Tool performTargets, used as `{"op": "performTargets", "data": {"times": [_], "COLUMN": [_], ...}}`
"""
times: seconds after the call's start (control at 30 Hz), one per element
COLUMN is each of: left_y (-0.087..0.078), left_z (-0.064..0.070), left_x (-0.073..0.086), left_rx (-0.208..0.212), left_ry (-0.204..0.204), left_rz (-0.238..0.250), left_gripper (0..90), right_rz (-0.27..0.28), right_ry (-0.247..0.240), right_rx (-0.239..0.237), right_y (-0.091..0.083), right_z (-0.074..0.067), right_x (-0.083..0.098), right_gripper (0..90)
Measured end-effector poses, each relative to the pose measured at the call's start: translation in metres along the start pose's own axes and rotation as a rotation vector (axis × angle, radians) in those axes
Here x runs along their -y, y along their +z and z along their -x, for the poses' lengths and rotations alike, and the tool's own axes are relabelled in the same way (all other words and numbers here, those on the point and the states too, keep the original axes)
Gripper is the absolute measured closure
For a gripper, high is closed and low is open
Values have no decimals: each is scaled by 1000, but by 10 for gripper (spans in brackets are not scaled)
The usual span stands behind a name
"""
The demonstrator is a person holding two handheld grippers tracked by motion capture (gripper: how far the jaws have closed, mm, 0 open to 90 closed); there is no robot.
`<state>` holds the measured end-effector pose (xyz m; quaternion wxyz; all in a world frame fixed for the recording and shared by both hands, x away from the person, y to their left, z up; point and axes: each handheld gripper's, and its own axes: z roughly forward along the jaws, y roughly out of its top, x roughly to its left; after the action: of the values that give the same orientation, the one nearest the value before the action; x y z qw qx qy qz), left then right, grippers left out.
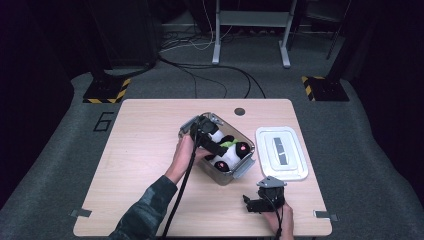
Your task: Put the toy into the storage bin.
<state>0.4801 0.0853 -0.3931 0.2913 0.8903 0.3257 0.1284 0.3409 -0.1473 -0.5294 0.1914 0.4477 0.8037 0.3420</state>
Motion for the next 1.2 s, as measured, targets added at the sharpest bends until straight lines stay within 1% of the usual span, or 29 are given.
{"op": "performTargets", "data": {"times": [0.03,0.1,0.2,0.27,0.33,0.4,0.47,0.57,0.63,0.7,0.77,0.83,0.9,0.97,1.03,1.13,1.2], "left_y": [3,8,14,18,21,23,25,26,21,15,7,-1,-10,-20,-29,-42,-48], "left_z": [1,3,4,6,10,12,11,9,5,1,-2,-4,-3,-3,-2,-2,-2], "left_x": [-1,-2,-4,-6,-7,-9,-9,-8,-7,-3,1,5,10,14,19,29,36], "left_rx": [-14,-52,-74,-97,-122,-130,-131,-118,-94,-55,-35,1,7,24,13,11,8], "left_ry": [15,26,39,60,68,76,79,71,59,29,4,-20,-24,-24,-9,-3,-8], "left_rz": [-20,-37,-59,-93,-115,-134,-145,-138,-99,-47,-6,43,72,99,116,141,153], "left_gripper": [12,13,10,2,0,0,0,0,0,2,10,10,8,7,7,7,6], "right_rz": [0,0,1,0,0,0,1,1,1,0,1,0,0,2,1,0,0], "right_ry": [0,0,0,1,1,1,1,0,1,1,-2,0,0,0,0,-3,-2], "right_rx": [0,0,0,0,0,0,1,1,0,0,0,0,0,2,1,0,0], "right_y": [0,0,0,0,0,0,0,0,0,0,0,0,0,0,0,0,0], "right_z": [0,0,0,0,0,0,0,0,0,0,0,0,0,0,0,0,0], "right_x": [0,0,0,0,0,0,0,0,0,0,0,0,0,0,0,0,0], "right_gripper": [32,33,33,33,33,33,33,33,33,33,33,33,33,33,33,33,33]}}
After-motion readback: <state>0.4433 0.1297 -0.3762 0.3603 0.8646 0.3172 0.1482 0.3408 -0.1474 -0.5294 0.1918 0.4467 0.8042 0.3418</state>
